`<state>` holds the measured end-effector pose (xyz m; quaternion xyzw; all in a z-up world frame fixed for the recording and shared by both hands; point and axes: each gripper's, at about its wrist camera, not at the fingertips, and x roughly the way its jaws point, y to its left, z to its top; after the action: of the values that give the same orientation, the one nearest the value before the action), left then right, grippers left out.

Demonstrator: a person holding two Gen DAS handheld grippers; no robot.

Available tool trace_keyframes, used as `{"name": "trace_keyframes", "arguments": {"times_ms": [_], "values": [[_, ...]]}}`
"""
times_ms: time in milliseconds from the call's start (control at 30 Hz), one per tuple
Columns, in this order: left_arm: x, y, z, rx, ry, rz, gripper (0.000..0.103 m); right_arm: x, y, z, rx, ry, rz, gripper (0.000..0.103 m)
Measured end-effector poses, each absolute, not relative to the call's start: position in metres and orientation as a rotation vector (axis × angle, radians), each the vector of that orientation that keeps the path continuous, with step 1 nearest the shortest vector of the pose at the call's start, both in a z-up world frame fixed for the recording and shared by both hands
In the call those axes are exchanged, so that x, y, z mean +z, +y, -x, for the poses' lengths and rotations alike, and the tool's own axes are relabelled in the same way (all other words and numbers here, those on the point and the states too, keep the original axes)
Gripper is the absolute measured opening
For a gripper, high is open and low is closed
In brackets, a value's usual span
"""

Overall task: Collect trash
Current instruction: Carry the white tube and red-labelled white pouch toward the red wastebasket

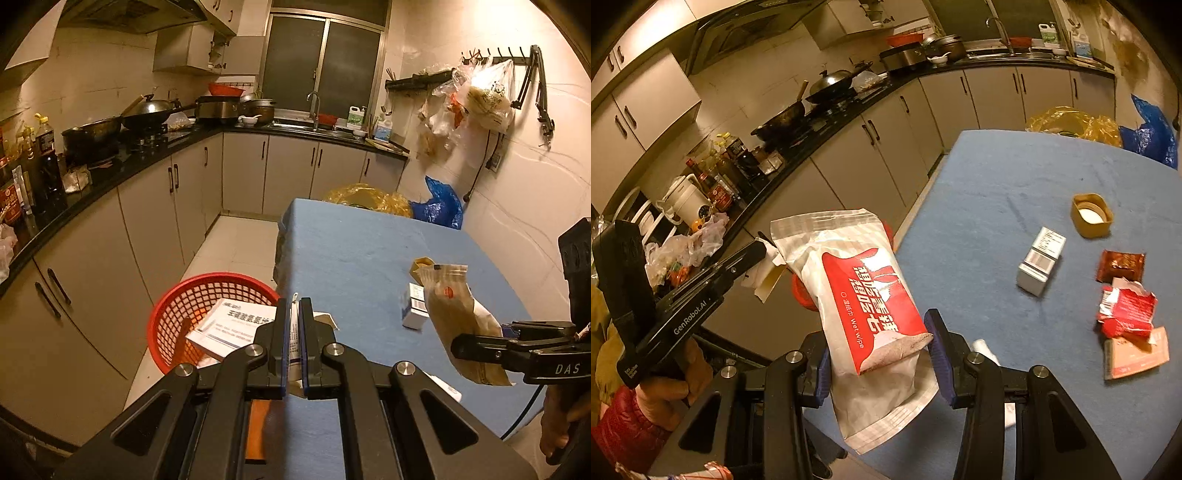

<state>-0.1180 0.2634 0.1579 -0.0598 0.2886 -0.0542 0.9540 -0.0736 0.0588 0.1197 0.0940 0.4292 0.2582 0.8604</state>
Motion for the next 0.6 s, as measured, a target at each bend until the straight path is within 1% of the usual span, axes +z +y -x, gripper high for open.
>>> {"name": "trace_keyframes", "arguments": {"times_ms": [200,600], "values": [[0.158,0.281,0.113,-0.107,0.580,0.128,0.004,0.122,0.079,0.070,0.551,0.904,-0.181,0.048],[0.160,0.288,0.109,-0.109,0.569,0.136,0.004,0.125,0.094,0.067,0.547,0.904,-0.172,0.048]]}}
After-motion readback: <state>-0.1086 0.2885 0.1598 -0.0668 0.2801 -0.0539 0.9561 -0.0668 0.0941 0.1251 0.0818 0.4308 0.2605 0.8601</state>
